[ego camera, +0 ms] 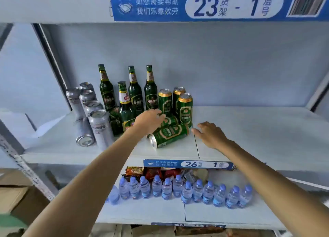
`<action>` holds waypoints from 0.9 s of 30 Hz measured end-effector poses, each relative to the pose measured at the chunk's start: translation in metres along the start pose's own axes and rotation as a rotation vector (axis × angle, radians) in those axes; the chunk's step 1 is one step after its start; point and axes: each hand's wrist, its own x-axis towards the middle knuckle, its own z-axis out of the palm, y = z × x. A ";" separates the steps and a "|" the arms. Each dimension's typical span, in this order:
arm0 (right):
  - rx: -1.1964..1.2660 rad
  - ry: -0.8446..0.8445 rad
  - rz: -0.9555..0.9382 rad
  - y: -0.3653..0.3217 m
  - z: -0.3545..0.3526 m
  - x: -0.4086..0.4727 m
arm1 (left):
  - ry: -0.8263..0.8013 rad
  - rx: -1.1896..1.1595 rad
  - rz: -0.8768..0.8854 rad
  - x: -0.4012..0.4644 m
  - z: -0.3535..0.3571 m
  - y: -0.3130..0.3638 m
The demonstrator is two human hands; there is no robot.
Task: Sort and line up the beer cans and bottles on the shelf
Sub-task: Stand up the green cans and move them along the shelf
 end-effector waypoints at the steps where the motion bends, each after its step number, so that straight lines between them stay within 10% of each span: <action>1: 0.037 -0.010 0.028 0.001 0.001 0.013 | 0.028 -0.026 -0.040 0.014 -0.001 -0.002; 12: 0.672 -0.072 0.111 0.010 0.032 0.116 | 0.066 -0.248 -0.240 0.151 0.024 -0.013; 27: 0.906 -0.126 -0.019 0.043 0.052 0.161 | 0.335 -0.445 -0.208 0.172 0.032 -0.019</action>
